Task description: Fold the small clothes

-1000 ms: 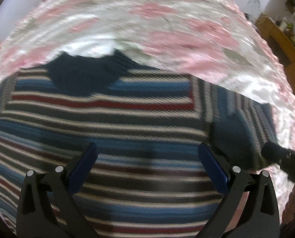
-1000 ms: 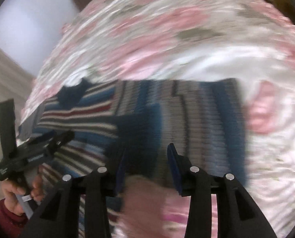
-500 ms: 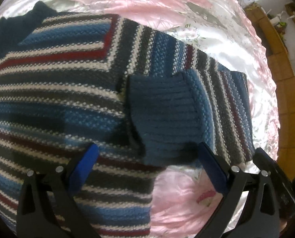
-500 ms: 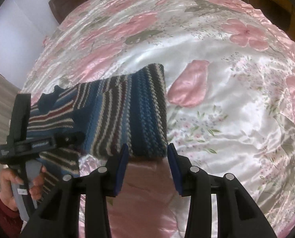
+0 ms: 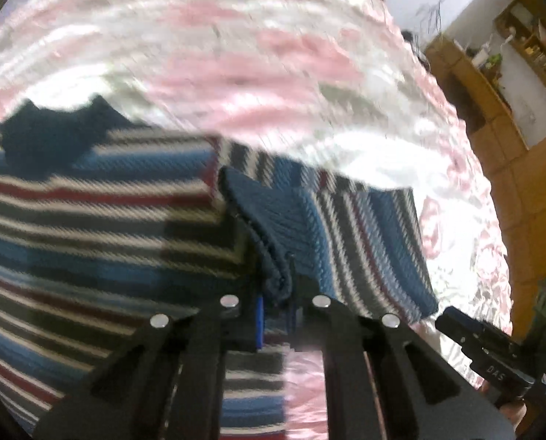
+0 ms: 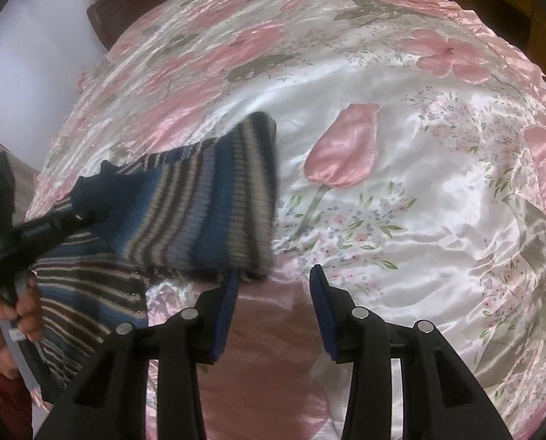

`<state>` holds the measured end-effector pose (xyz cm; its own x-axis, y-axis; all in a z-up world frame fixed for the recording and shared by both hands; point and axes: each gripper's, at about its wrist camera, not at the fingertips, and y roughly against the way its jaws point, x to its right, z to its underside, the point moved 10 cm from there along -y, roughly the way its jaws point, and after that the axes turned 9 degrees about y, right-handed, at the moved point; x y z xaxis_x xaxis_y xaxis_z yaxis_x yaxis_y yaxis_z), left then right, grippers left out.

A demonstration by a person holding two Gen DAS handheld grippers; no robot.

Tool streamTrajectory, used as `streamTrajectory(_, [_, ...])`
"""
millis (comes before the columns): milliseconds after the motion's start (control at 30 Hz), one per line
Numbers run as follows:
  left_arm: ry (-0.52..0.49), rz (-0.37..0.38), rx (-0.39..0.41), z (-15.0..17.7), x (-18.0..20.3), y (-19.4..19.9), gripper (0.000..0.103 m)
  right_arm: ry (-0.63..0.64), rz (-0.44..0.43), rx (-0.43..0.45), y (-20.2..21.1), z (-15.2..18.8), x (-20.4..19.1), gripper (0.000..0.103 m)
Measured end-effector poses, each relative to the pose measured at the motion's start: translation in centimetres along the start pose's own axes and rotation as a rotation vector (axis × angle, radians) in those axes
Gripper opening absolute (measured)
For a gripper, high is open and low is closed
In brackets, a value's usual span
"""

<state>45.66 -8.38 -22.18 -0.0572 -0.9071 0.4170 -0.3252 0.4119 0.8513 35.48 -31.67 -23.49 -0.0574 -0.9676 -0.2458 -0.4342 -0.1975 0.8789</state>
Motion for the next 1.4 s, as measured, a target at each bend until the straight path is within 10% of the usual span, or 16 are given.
streamTrajectory(600, [0.137, -0.256, 0.166, -8.2, -22.2, 8.0, 0.008, 0.033, -0.187, -0.056, -5.3, -1.4, -10.9, 0.052])
streamTrajectory(833, [0.143, -0.311, 0.120, -6.5, -25.6, 4.9, 0.009, -0.011, -0.168, -0.138, -9.8, -1.1, -12.4, 0.056])
streamTrajectory(933, [0.146, -0.351, 0.094, -5.8, -27.0, 3.5, 0.015, -0.019, -0.189, -0.164, -10.9, -0.3, -12.7, 0.033])
streamTrajectory(1200, [0.165, -0.379, 0.118, -5.1, -28.7, 5.1, 0.030, 0.010, -0.173, -0.171, -10.8, 0.0, -12.6, 0.035])
streamTrajectory(1400, [0.179, -0.290, 0.197, -5.7, -26.0, 9.4, 0.035, 0.093, -0.137, -0.037, -6.1, -2.8, -14.6, 0.038])
